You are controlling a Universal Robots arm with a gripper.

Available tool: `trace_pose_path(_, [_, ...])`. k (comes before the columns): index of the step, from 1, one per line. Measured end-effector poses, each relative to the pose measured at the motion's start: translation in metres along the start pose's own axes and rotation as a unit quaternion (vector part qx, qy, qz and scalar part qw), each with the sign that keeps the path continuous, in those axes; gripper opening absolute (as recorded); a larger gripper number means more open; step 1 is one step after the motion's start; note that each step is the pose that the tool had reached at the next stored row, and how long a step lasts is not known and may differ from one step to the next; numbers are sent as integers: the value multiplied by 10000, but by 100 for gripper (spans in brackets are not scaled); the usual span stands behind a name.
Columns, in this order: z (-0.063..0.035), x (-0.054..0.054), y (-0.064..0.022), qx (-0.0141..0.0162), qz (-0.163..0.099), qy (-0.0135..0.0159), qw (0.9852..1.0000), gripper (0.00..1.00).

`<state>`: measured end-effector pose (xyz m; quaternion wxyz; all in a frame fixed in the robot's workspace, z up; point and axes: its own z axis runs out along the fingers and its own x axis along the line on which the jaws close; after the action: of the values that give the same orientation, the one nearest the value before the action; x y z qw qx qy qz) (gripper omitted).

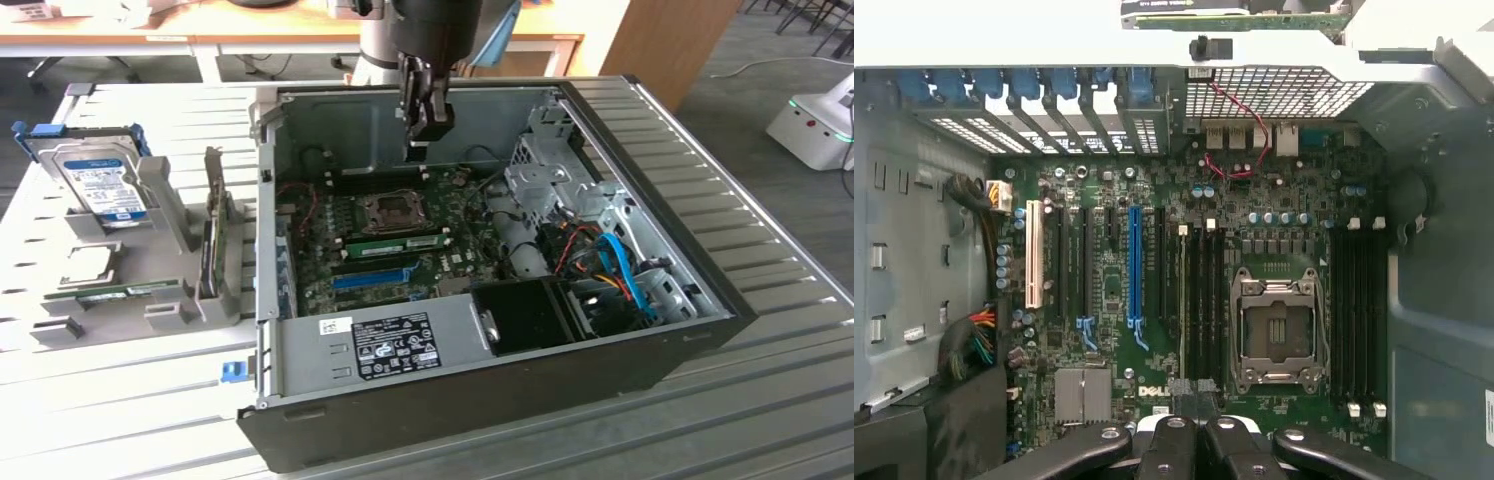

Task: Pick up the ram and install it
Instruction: 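Press down the ram until it locks into place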

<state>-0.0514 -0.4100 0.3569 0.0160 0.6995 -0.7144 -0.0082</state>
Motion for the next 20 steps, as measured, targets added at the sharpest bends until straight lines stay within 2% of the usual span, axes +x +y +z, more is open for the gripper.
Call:
trace_pose_path(7, [-27,0,1,0,0,0,10000,11])
trace_pose_path(13, [-29,-1,-58,0,0,1,10000,11])
trace_pose_path(20, [-30,-1,-58,0,0,1,10000,11])
